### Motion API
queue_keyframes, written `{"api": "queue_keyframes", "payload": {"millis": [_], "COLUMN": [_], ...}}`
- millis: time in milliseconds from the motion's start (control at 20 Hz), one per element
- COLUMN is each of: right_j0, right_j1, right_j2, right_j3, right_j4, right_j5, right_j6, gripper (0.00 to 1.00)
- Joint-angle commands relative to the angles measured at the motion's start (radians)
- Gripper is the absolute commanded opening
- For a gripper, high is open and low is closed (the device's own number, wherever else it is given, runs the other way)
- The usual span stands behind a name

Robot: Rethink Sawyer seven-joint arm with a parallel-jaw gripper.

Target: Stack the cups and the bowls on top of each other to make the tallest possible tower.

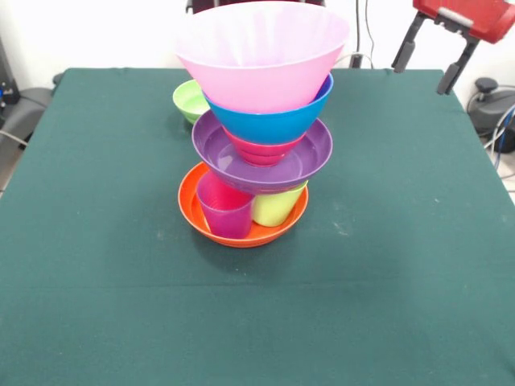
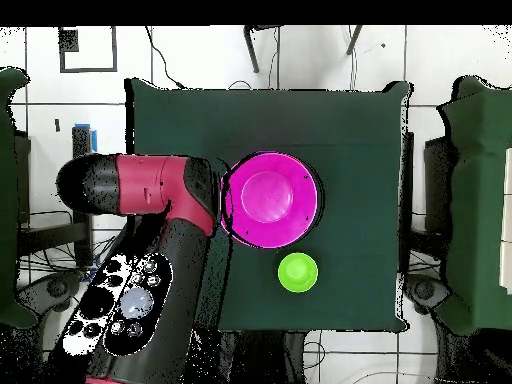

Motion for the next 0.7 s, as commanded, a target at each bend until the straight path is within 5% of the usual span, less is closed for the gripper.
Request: {"api": "queue_keyframes", "payload": {"millis": [50,700], "right_j0": [0.013,0.023], "right_j1": [0.027,0.072], "right_j2": [0.079,0.100], "right_j3": [0.164,0.284], "right_j4": [-0.010,-0.024], "right_j5": [-0.084,-0.242], "right_j6": [0.157,0.147], "gripper": [1.00,1.00]}}
